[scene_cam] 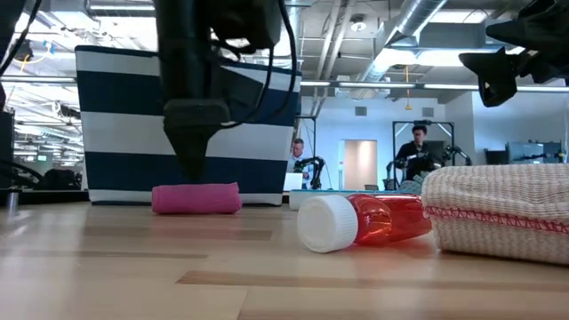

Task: Pick & place medical supplies in basket/bin
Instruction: Put the pink bandage into the blue bin

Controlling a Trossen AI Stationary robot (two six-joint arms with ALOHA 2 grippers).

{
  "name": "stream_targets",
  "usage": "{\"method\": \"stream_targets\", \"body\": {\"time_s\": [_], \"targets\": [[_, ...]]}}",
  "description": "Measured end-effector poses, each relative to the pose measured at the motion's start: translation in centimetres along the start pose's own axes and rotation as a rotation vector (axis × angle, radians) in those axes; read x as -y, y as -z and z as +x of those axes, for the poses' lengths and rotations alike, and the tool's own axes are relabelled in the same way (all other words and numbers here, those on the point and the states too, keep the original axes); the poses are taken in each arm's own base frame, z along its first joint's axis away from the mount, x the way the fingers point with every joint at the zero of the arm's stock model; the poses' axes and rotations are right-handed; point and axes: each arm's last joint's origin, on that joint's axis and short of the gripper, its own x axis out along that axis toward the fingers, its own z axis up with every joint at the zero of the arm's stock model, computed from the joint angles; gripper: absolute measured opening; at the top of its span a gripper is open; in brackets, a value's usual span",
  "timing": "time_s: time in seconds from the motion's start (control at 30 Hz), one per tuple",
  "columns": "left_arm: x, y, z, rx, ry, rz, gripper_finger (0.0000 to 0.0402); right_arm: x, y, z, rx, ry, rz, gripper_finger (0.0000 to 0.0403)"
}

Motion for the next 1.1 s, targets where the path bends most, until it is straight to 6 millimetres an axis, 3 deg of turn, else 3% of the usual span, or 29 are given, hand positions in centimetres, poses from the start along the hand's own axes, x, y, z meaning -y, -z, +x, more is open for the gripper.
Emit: {"method": "stream_targets", "body": {"time_s": [0.2, 0.33, 0.43, 0.63, 0.73, 0.93, 1.1], "targets": [[-1.4, -1.4, 1.4, -0.011, 0.07, -0.007, 0.0139, 0.0, 0.0, 0.0, -0.003, 0.0, -0.001, 0.0234], [-1.3, -1.1, 2.8, 0.018, 0.126, 0.006, 0.0139, 0.0, 0.1, 0.0, -0.009, 0.001, -0.003, 0.0234], [-1.5, -0.6, 3.5, 0.027, 0.075, -0.01, 0.0139, 0.0, 0.1, 0.0, -0.012, 0.001, -0.003, 0.0234], [-1.5, -0.5, 3.6, 0.029, 0.063, 0.0, 0.0136, 0.0, 0.1, 0.0, -0.012, 0.001, -0.004, 0.0234], [-1.4, -0.5, 3.7, 0.031, 0.067, 0.008, 0.011, 0.0, 0.1, 0.0, -0.011, 0.001, -0.003, 0.0234], [-0.1, -1.2, 2.1, 0.027, 0.176, 0.007, 0.0013, 0.0, 0.0, 0.0, -0.005, 0.0, -0.001, 0.0234], [2.2, -2.5, -2.1, 0.102, 0.305, 0.062, 0.0, 0.0, 0.0, 0.0, -0.005, 0.0, -0.001, 0.0234]]}}
